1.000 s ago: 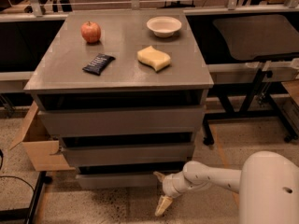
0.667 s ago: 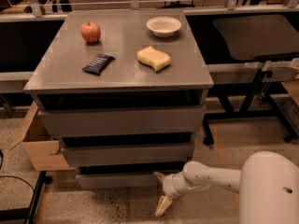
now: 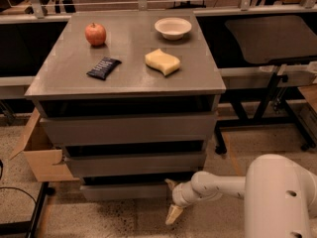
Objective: Open bottom drawer
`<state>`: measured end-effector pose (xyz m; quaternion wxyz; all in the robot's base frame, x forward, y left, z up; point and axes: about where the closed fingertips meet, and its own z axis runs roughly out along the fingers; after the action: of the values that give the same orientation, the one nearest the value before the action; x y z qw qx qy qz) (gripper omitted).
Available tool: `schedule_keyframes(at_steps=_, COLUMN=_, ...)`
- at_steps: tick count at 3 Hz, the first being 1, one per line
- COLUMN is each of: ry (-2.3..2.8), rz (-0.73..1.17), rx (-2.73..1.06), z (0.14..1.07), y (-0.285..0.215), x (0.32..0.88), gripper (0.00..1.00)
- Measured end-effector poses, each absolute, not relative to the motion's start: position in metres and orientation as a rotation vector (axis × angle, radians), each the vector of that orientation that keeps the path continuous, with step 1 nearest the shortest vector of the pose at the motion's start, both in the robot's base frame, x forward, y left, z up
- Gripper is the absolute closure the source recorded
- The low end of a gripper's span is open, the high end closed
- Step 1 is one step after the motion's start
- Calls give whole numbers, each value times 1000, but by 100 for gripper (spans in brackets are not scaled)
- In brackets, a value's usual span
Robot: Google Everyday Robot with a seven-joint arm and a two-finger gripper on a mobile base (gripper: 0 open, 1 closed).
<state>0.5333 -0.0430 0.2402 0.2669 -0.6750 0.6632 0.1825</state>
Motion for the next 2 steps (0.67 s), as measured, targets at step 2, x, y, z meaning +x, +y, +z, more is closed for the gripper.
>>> schedule_keyframes(at_steps=2, ry=1770, rz=472, rx=-1796, z=209, y=-48, x=566, gripper=0)
